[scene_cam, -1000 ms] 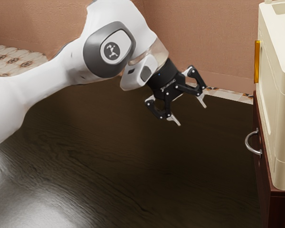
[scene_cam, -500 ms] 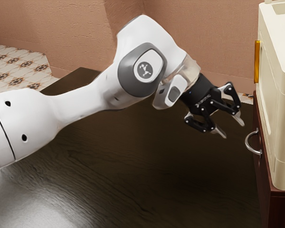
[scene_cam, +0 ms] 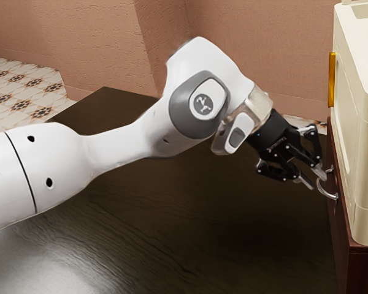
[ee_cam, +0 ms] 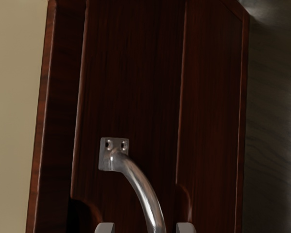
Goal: Pull the drawer handle with one arm to open the drawer
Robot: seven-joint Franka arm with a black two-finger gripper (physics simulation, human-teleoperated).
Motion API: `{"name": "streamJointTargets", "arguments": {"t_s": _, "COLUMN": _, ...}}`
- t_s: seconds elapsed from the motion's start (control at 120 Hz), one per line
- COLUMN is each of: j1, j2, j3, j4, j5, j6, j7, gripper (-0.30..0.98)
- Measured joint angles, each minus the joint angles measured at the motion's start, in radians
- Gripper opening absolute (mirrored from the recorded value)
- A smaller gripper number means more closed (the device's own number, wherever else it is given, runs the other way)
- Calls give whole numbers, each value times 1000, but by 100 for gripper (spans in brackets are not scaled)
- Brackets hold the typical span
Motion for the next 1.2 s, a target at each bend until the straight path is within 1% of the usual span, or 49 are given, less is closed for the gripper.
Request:
{"name": "streamJointTargets", "arguments": {"t_s": 0.183, "j1": -10, "j2": 18, "j3": 1, "j4": -5, "j5": -5, "j6": 7, "j7": 24, "gripper": 7}}
{"name": "streamJointTargets", "arguments": {"t_s": 0.317, "j1": -13, "j2": 20, "j3": 2, "j4": -12, "j5": -6, "j6": 14, "j7": 38, "gripper": -1}}
{"name": "streamJointTargets", "arguments": {"t_s": 0.4, "j1": -14, "j2": 17, "j3": 3, "j4": -28, "j5": -6, "j6": 19, "j7": 47, "gripper": -3}}
{"name": "streamJointTargets", "arguments": {"t_s": 0.75, "j1": 2, "j2": -87, "j3": 11, "j4": -153, "j5": -1, "j6": 48, "j7": 81, "gripper": -10}}
{"name": "streamJointTargets", "arguments": {"t_s": 1.017, "j1": 1, "j2": -160, "j3": 40, "j4": -229, "j5": 1, "j6": 55, "j7": 100, "gripper": -10}}
{"name": "streamJointTargets", "arguments": {"t_s": 1.2, "j1": -3, "j2": -174, "j3": 64, "j4": -262, "j5": -2, "j6": 58, "j7": 113, "gripper": -11}}
